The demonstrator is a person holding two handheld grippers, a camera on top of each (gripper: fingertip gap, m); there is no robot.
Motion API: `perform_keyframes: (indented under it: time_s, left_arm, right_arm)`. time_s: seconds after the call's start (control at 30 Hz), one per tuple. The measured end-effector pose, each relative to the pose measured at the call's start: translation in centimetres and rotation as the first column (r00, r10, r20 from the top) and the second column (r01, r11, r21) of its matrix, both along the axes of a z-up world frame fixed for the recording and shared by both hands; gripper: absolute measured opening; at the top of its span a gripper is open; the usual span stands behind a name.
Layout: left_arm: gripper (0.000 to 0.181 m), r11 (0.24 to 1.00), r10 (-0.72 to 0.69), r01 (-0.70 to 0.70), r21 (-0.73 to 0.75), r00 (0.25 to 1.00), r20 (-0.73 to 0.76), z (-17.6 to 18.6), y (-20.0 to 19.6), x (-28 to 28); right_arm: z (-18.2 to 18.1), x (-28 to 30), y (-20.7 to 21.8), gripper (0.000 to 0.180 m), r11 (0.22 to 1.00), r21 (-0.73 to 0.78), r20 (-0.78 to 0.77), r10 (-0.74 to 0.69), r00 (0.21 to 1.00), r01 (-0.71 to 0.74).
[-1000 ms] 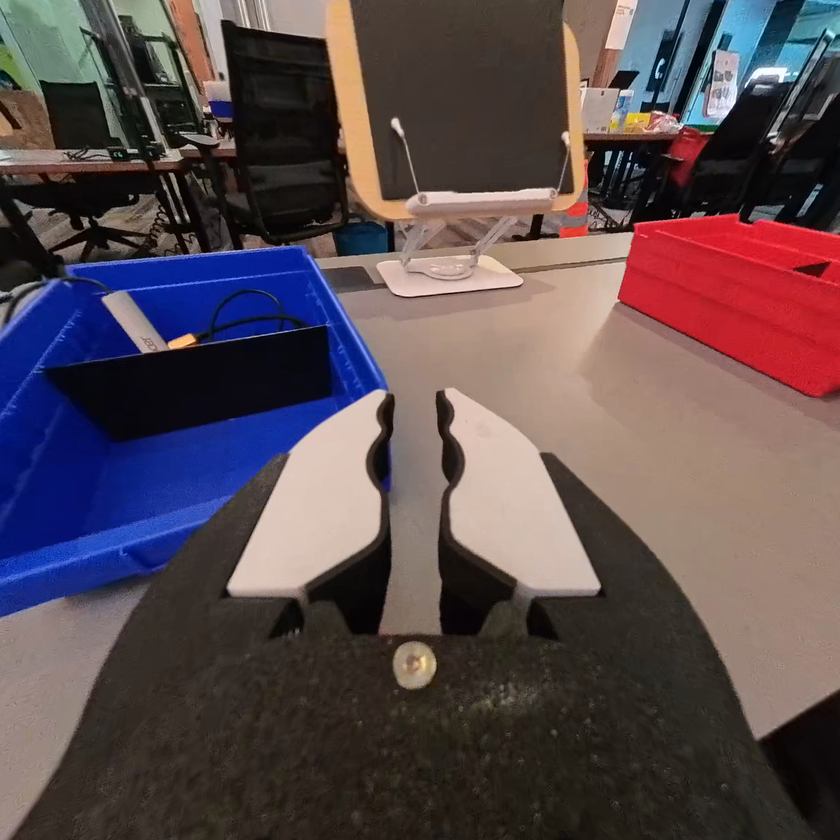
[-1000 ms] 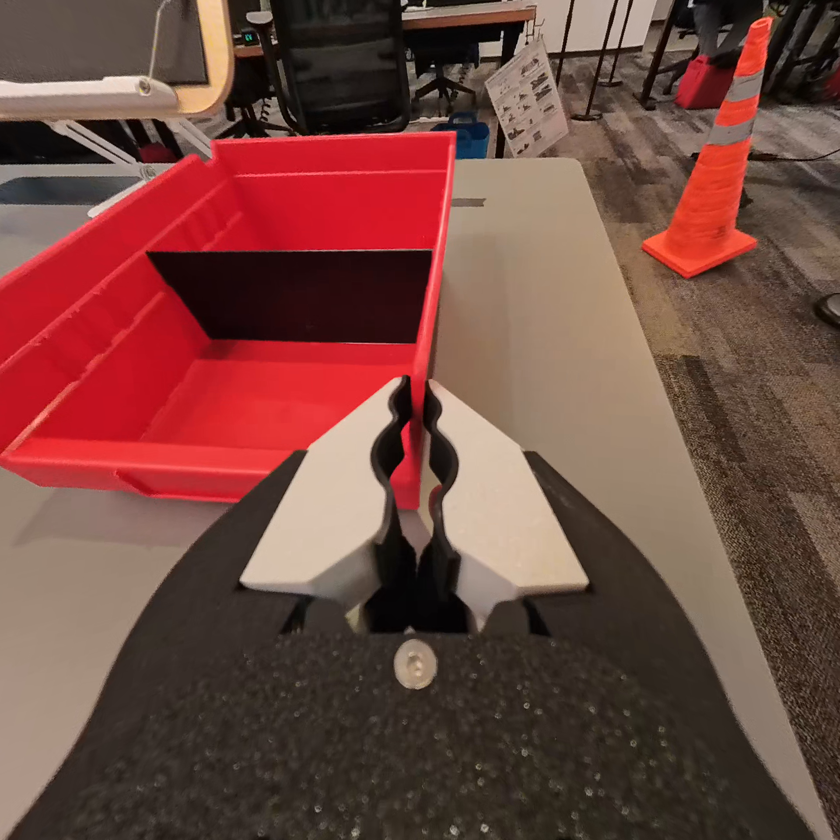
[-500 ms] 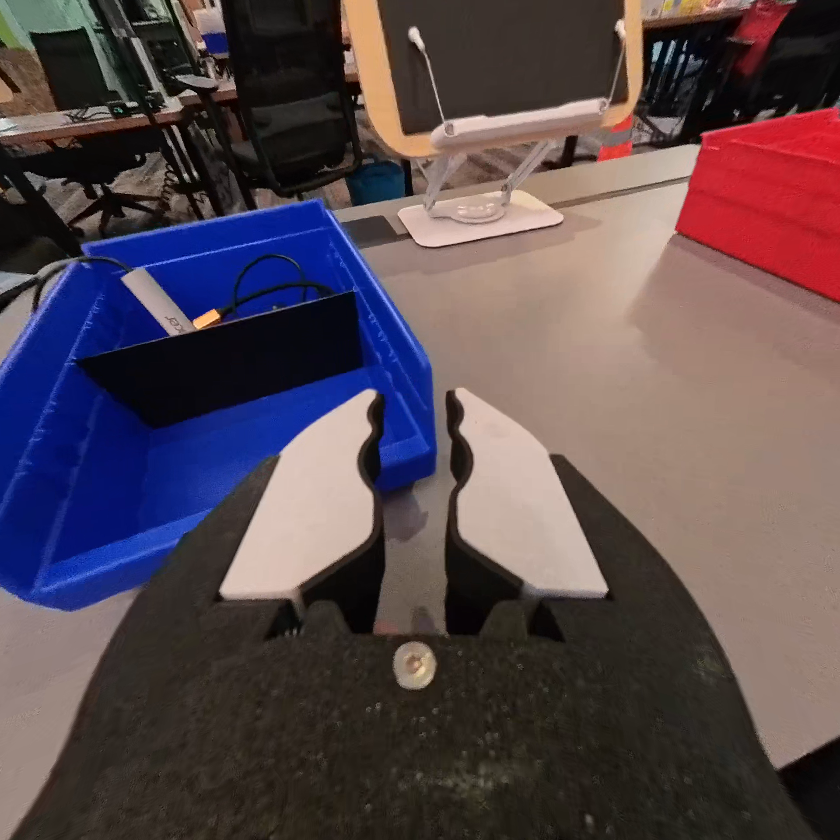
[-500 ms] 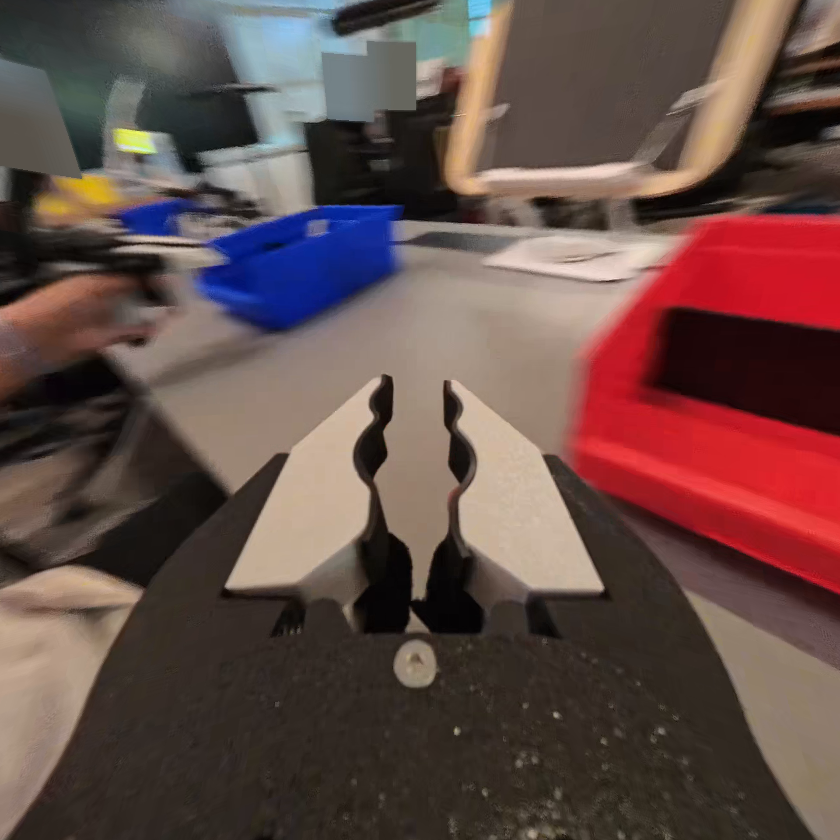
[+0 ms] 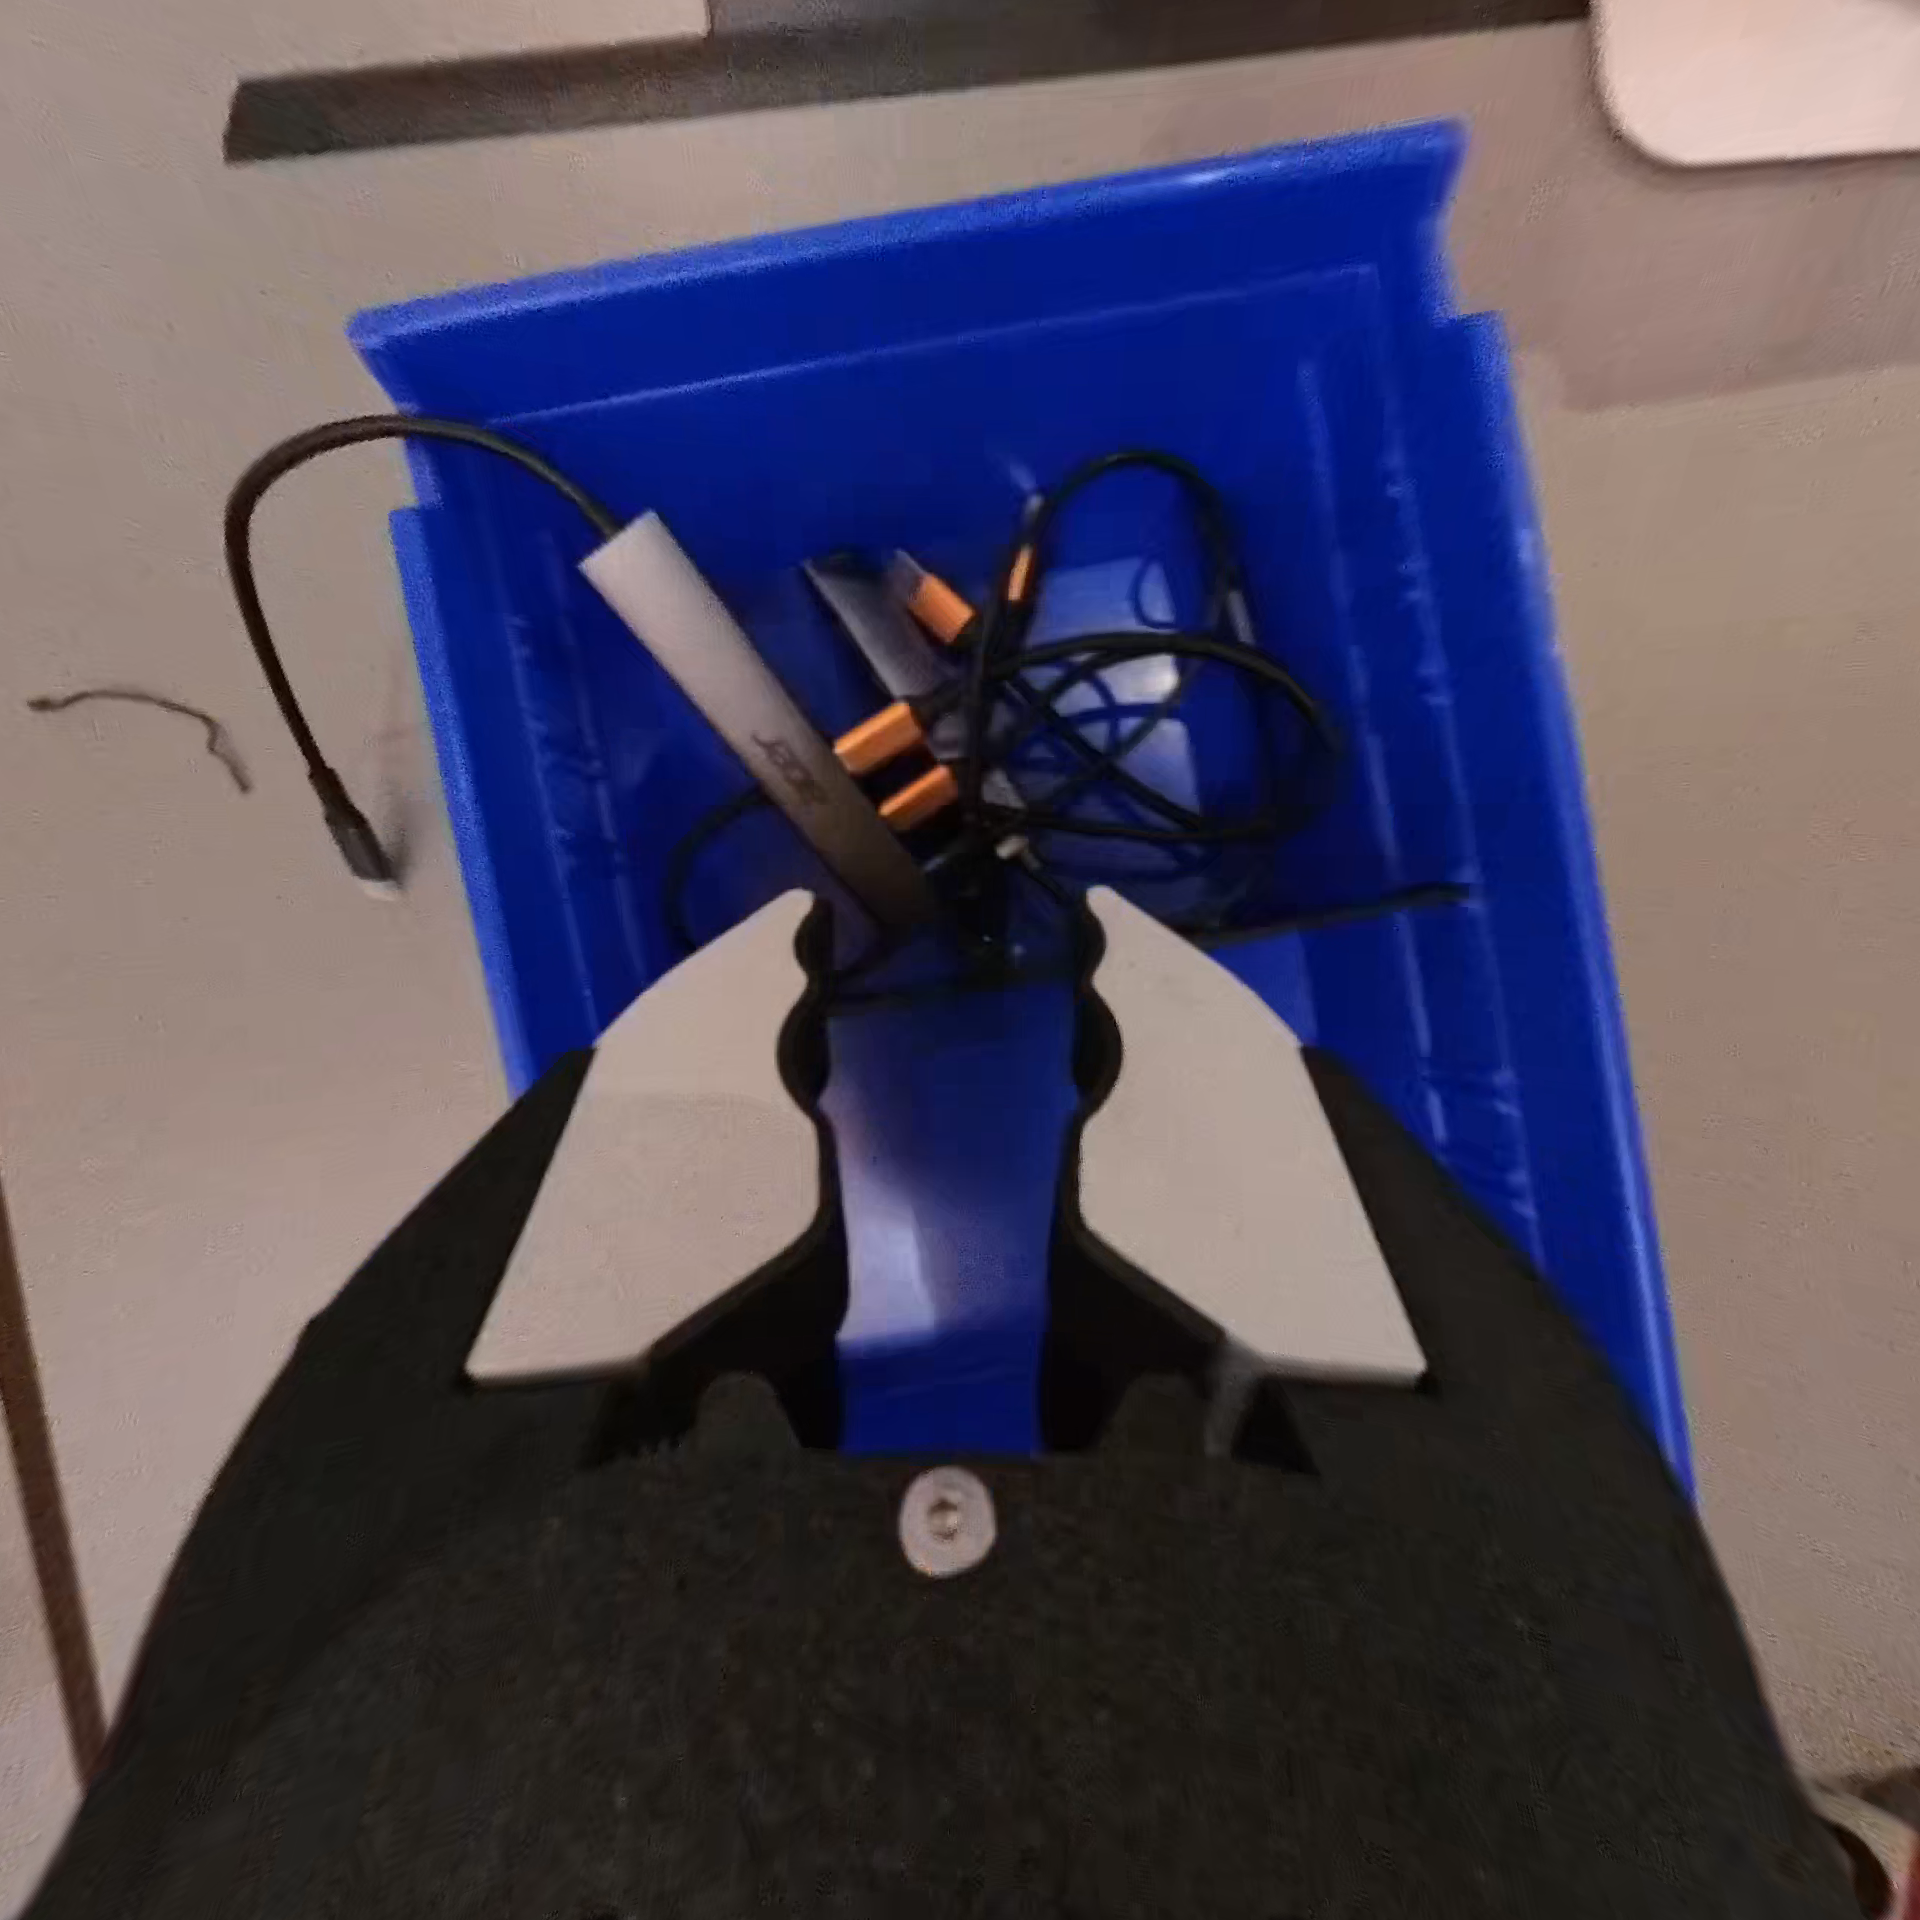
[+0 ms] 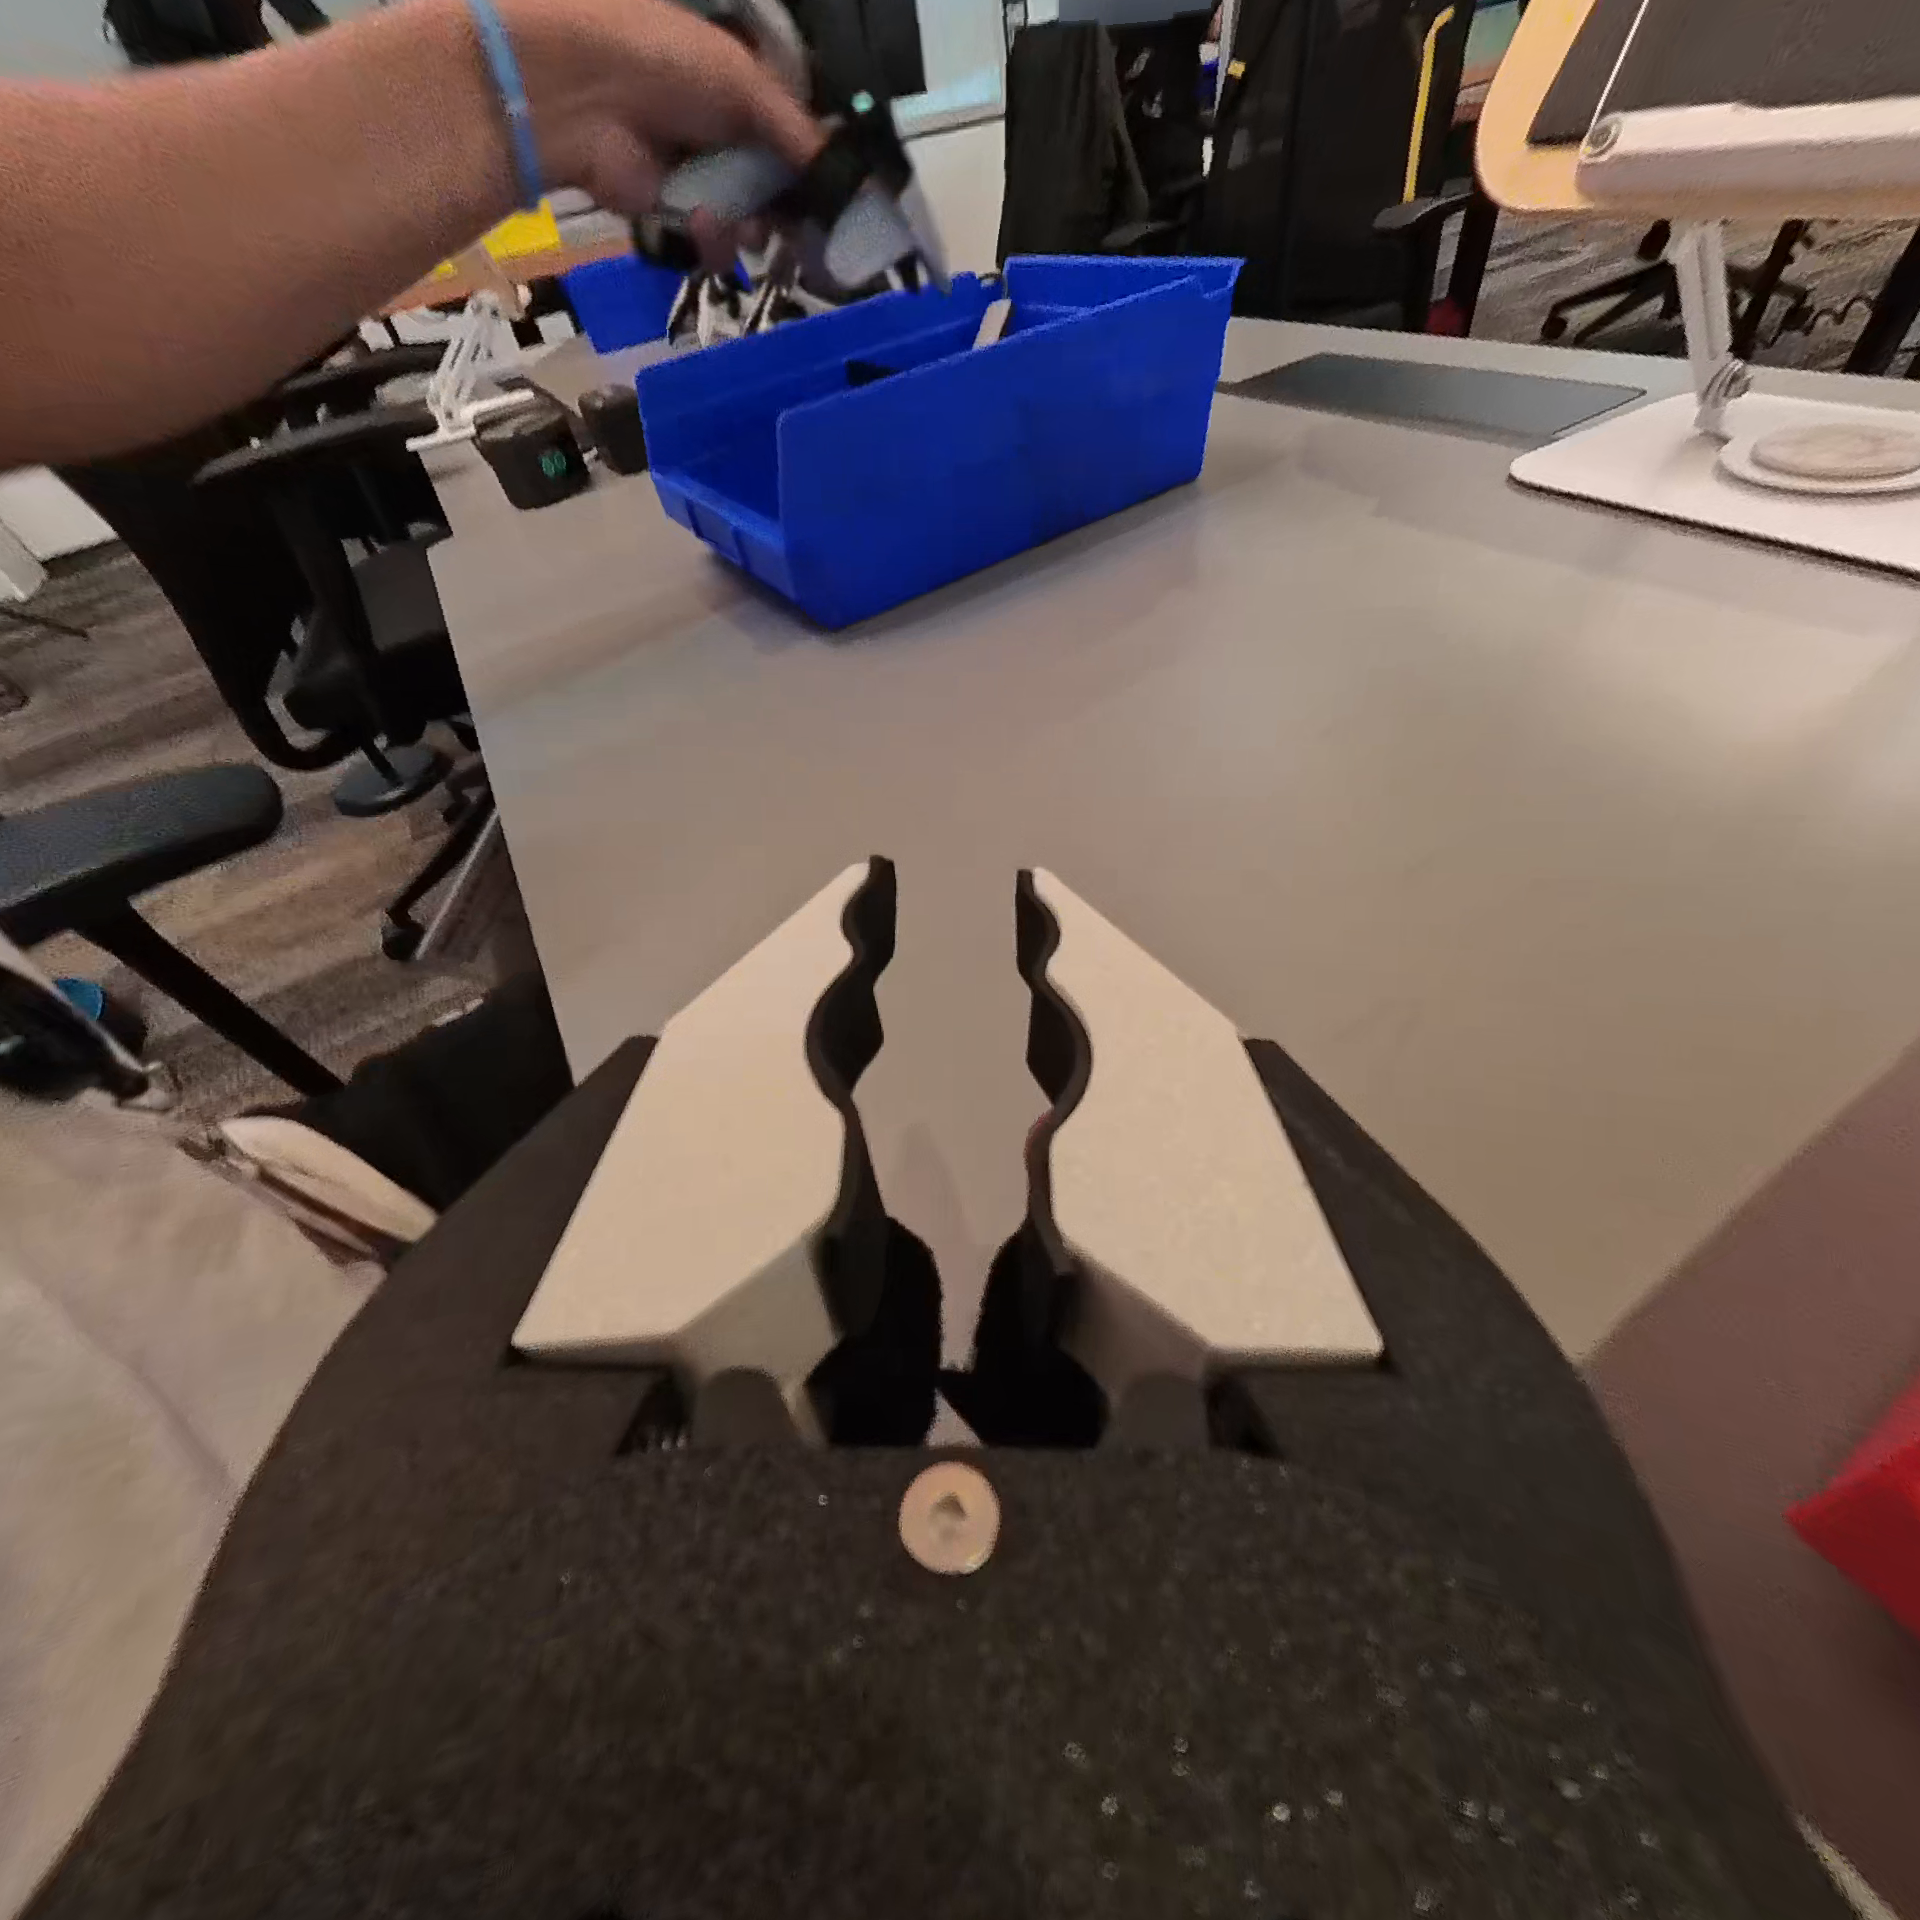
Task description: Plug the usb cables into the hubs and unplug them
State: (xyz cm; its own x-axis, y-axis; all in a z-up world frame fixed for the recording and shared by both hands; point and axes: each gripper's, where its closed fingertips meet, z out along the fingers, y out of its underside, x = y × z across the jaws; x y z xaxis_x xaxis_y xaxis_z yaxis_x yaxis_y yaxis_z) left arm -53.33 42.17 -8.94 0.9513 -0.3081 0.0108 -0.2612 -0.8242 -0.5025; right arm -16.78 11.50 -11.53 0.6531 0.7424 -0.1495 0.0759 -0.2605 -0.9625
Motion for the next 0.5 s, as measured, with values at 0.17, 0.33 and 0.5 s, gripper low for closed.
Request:
perform_keyframes:
  time_s: [0.17,0.33,0.5]
  left_arm:
    - [0.037,0.981,0.191,-0.193,0.004,0.972,-0.139,-2.2,5.7,-2.8]
    - [0.047,0.954,0.290,-0.296,-0.039,0.951,-0.106,-5.1,6.2,-2.6]
    - [0.040,0.924,0.380,-0.381,-0.005,0.922,-0.082,-6.9,5.9,-3.1]
  right_arm:
    - [-0.3,0.6,-0.7,0.022,1.000,0.002,0.002,0.027,1.000,-0.027]
    - [0.0,2.0,-0.5,0.023,0.999,-0.039,-0.084,-0.003,0.996,0.000]
    - [0.3,2.0,-0.9,0.023,0.997,-0.072,-0.144,0.008,0.989,-0.019]
